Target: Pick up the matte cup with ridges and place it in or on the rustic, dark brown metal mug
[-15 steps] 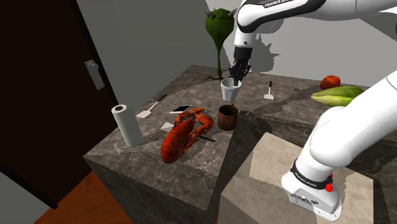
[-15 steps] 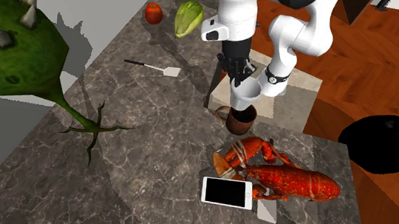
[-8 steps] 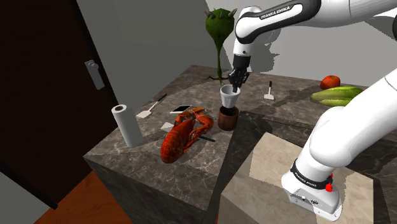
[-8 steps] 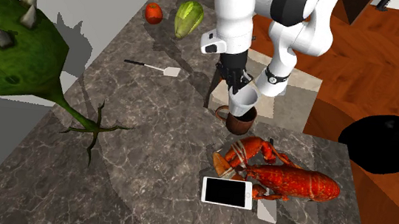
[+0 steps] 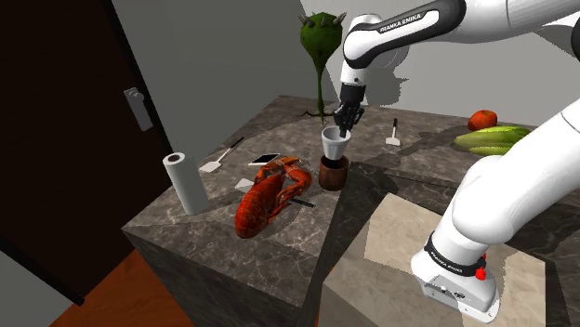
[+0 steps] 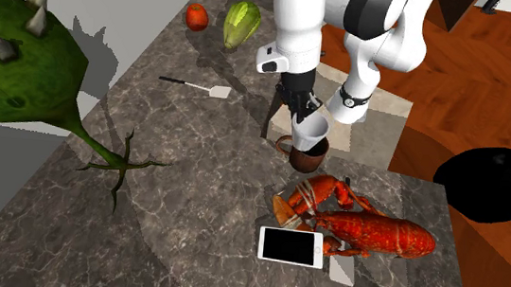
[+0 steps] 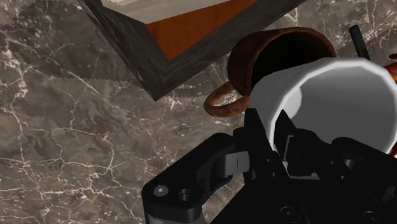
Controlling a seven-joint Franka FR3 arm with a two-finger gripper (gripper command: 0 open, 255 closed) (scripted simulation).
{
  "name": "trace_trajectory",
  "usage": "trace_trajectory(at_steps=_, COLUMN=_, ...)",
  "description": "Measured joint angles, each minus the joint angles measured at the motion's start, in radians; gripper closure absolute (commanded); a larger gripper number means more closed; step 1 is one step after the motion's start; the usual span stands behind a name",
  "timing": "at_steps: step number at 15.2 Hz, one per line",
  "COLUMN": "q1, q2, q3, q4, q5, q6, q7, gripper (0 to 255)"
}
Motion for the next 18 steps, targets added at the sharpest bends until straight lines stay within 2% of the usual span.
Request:
trace_trajectory(at_steps=1, q1=0.0, q2=0.0, q3=0.0, q4=0.0, q5=0.0, q6=0.001, q7=0.0, gripper=0)
trace_trajectory(at_steps=7, q1=0.0, q2=0.001, q3=0.0, q4=-0.002, q5=0.0, q6=0.001, q7=0.0, gripper=0)
trace_trajectory(at_steps=12, q1=-0.004, q2=-0.008, q3=-0.004, q4=0.099, q5=-0.007, q6=-0.108, q7=0.004, gripper=0)
trace_trajectory(at_steps=18, q1=-0.005, q2=-0.008, q3=-0.005, q4=0.117, q5=-0.008, q6=-0.128, q7=0.004, gripper=0)
